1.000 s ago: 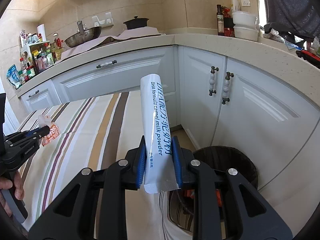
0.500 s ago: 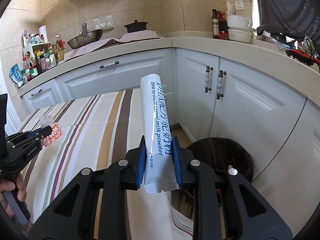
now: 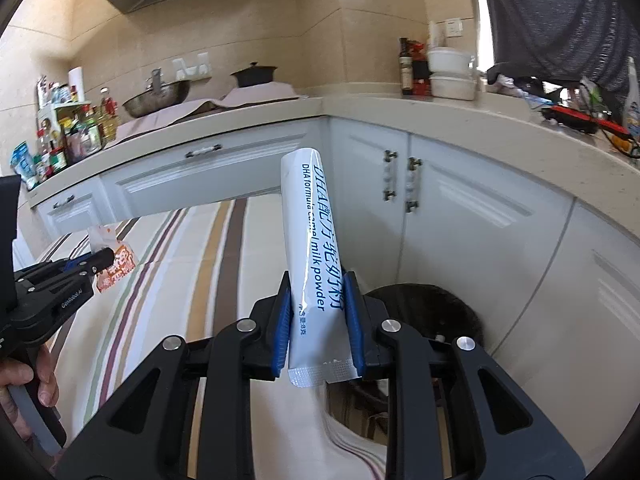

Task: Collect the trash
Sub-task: 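Carry the wrapper and tube over the black bin with both tools, then open both tools to drop the wrapper and tube into the bin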

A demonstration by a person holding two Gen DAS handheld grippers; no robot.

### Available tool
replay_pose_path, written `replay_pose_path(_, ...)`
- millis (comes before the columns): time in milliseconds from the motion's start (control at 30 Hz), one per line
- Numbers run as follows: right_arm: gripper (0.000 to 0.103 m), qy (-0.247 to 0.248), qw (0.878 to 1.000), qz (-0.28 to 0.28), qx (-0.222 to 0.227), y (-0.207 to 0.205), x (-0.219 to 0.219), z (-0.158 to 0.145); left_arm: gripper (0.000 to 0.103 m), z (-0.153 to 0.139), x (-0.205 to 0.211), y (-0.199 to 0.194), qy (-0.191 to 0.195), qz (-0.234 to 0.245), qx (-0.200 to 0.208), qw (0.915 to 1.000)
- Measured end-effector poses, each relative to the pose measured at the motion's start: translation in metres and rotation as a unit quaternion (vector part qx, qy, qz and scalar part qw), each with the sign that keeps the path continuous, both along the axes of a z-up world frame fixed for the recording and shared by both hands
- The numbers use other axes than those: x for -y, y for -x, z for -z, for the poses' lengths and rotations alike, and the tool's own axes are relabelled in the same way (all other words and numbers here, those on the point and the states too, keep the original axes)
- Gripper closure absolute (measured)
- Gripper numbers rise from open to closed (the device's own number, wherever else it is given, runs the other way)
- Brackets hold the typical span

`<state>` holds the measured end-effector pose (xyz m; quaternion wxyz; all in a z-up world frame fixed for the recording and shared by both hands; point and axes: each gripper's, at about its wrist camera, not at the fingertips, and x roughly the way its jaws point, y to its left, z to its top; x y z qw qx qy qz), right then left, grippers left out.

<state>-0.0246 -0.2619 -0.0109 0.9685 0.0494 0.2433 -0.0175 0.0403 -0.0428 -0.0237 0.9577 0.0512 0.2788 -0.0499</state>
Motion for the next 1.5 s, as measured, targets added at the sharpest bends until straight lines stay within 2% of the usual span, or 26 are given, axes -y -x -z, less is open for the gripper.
replay_pose_path(500,0.079,0.016,0.996,0.086,0.025,0.004,0.057,-0.004,0.089,-0.024,0.088,-0.017,0.011,0.08,0.049,0.9955)
replay_pose_path(967,0.079,0.008,0.993,0.119,0.023,-0.019,0.098,0.012,0.089,-0.009,0.152,-0.042,-0.005,0.109,0.046,0.993)
replay_pose_path(1500,0.079,-0.009,0.991,0.13,0.024,-0.051,0.124,0.033,0.089,0.01,0.19,-0.067,-0.017,0.121,0.035,0.9918)
